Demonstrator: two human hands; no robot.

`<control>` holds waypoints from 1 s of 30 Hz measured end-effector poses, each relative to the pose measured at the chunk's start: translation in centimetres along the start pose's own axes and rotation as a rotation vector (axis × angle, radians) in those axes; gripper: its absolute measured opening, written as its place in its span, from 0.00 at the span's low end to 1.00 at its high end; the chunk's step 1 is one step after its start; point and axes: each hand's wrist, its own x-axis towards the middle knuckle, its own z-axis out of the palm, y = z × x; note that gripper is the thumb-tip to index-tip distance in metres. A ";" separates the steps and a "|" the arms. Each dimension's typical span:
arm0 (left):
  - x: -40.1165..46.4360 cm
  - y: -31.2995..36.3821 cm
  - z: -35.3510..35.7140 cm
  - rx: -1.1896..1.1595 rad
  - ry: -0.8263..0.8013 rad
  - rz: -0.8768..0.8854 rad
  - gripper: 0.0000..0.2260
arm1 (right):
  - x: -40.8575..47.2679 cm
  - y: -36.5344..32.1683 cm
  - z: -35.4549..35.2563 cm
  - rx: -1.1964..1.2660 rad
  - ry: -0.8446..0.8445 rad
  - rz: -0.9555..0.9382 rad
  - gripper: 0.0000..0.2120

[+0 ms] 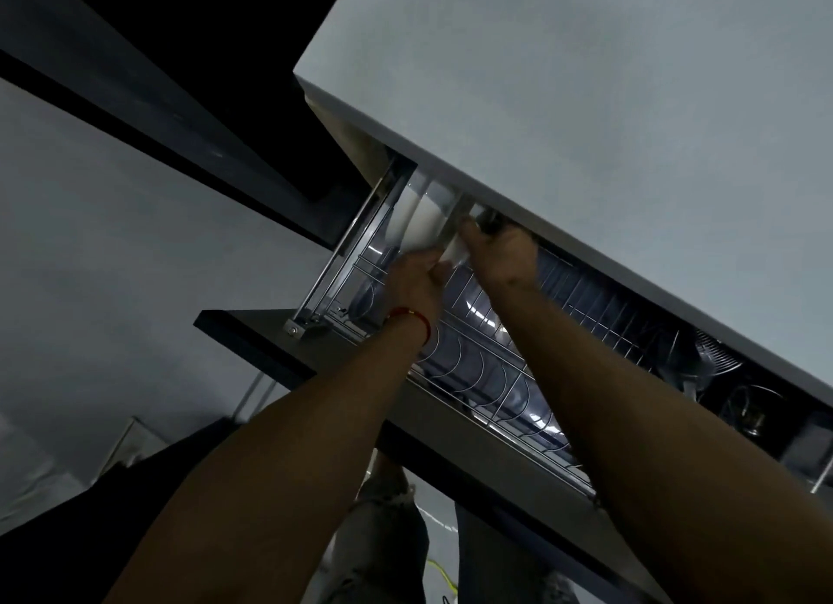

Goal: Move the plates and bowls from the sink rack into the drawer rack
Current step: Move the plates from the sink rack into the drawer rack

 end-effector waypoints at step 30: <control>-15.1 7.7 -3.2 -0.285 -0.379 0.039 0.06 | -23.0 3.4 -15.4 0.378 0.177 0.107 0.12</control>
